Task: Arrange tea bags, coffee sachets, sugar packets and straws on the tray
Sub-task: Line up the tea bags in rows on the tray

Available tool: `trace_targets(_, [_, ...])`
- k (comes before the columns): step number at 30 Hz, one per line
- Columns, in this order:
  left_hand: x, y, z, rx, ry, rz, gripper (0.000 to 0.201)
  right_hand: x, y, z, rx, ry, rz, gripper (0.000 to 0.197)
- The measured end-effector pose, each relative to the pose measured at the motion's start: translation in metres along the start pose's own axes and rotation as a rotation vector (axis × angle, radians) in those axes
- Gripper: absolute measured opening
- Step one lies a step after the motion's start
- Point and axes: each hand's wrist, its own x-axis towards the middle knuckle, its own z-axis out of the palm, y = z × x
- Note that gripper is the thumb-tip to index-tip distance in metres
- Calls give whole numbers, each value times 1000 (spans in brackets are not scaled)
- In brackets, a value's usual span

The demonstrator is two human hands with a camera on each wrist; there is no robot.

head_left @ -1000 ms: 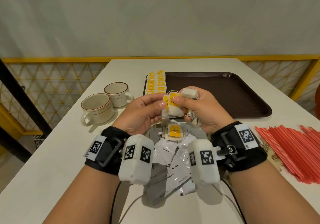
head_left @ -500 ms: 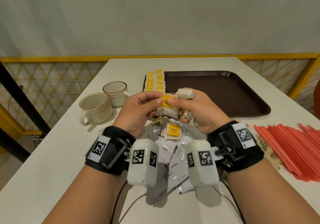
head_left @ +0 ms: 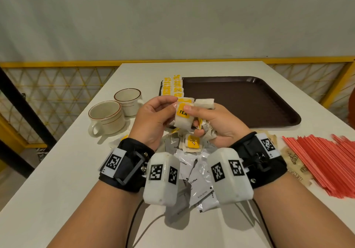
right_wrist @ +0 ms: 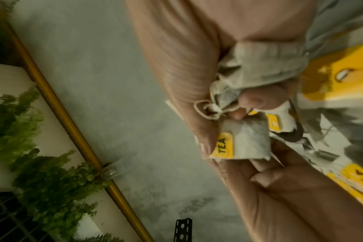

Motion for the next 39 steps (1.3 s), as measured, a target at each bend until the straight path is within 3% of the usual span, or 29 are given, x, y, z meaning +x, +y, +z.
trace_targets(7, [-2,0,2,-14,-49,-47,10,1,1,-1,59,92,-32,6])
trace_targets(11, [-3,0,2,65,-97,-55,24,1,1,-2,40,112,-41,19])
trace_targets(13, [-2,-1,-1,137,-72,-24,29,2,-4,-5,-31,136,-21,16])
trace_targets(16, [2,-1,-7,201,30,7,30,2,-15,-16,-423,152,-19,15])
trace_targets(20, [5,2,-9,158,62,-19,28,-4,-27,-23,-1085,39,24,23])
trace_targets(24, [6,0,-12,182,69,-16,25,0,-19,-18,-1331,-121,25,27])
trace_targets(28, [8,-5,-14,227,105,-2,17,3,-17,-17,-1330,-95,-22,15])
trace_targets(33, [11,-5,-18,230,111,26,10,-9,-47,-15,-1264,4,-150,22])
trace_targets(37, [9,-4,-16,218,68,34,12,-22,-63,-6,-1194,-160,-125,30])
trace_targets(39, [8,-4,-14,210,17,19,13,-21,-57,-1,-1065,-157,-163,30])
